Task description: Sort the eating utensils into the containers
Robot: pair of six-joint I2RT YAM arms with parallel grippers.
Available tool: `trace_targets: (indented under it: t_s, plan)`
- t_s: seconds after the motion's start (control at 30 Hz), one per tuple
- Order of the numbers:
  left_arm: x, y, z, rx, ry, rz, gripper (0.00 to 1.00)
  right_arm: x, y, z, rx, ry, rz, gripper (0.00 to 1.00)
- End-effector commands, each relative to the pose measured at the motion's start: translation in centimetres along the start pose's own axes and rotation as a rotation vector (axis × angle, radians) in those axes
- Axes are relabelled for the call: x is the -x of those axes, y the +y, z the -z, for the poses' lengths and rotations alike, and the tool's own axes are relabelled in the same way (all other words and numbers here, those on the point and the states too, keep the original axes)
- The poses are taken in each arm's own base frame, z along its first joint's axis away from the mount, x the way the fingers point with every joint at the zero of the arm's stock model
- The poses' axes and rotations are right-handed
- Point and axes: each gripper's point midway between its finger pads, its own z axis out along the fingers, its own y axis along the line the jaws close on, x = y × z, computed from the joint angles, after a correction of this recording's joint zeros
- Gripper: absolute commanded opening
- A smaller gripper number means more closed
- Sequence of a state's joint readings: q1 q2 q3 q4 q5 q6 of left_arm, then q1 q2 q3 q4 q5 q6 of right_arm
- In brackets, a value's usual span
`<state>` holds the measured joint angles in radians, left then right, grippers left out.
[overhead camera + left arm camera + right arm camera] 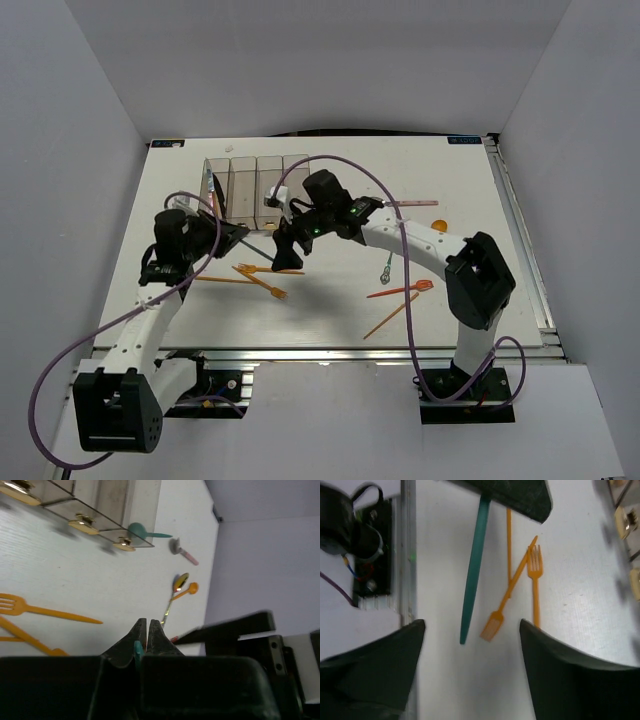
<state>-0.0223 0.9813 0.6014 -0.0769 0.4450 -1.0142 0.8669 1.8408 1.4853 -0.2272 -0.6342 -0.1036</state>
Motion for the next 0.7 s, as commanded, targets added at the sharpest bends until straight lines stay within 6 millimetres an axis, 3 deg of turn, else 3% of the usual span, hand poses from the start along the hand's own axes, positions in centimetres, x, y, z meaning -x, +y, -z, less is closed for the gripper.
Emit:
trace_targets:
  t_s: [0.0,0.03,0.1,0.13,0.2,0.23,0.3,0.33,0.37,0.4,0.5,0.67]
  plan:
    - [2.4,-0.9,0.6,0.09,-0.043,-0.167,0.0,1.8,-0.2,1.9,0.071,-0.035,0.192,0.89]
    - [3.1,-0.5,0.5,0.131,-0.047,-0.241,0.0,1.7,-1.0,3.1,0.085,-0.042,0.211,0.89]
    - [4.5,1.0,0.7,0.245,-0.032,-0.337,0.0,1.0,-0.7,4.7,0.141,-0.032,0.224,0.89]
    - [6.8,0.4,-0.1,0.292,-0.06,-0.374,0.0,0.9,-2.0,5.8,0.121,-0.038,0.259,0.89]
    - [9.3,2.9,-1.1,0.407,-0.015,-0.464,0.0,0.1,-2.9,7.1,0.099,-0.03,0.254,0.89]
    - [12.1,0.8,-1.4,0.403,-0.06,-0.542,0.0,-0.1,-4.0,8.1,0.072,-0.035,0.24,0.89]
    - [14.5,1.1,-2.2,0.468,-0.049,-0.612,0.0,-0.8,-4.5,9.2,0.057,-0.033,0.218,0.89]
    - [18.3,1.1,-3.8,0.549,-0.061,-0.696,0.0,-1.0,-5.2,10.5,0.029,-0.044,0.212,0.89]
    - [18.3,1.1,-3.8,0.55,-0.061,-0.697,0.0,-1.5,-5.5,10.7,0.024,-0.04,0.202,0.89]
    - [20.8,1.1,-4.8,0.604,-0.091,-0.737,0.0,-1.4,-5.3,11.2,0.017,-0.045,0.206,0.89]
    - [23.7,1.5,-6.5,0.666,-0.11,-0.808,0.0,-2.3,-5.1,12.0,0.005,-0.041,0.204,0.89]
    - [25.9,2.7,-10.2,0.682,-0.099,-0.841,0.0,-3.6,-5.0,13.0,0.001,-0.036,0.178,0.89]
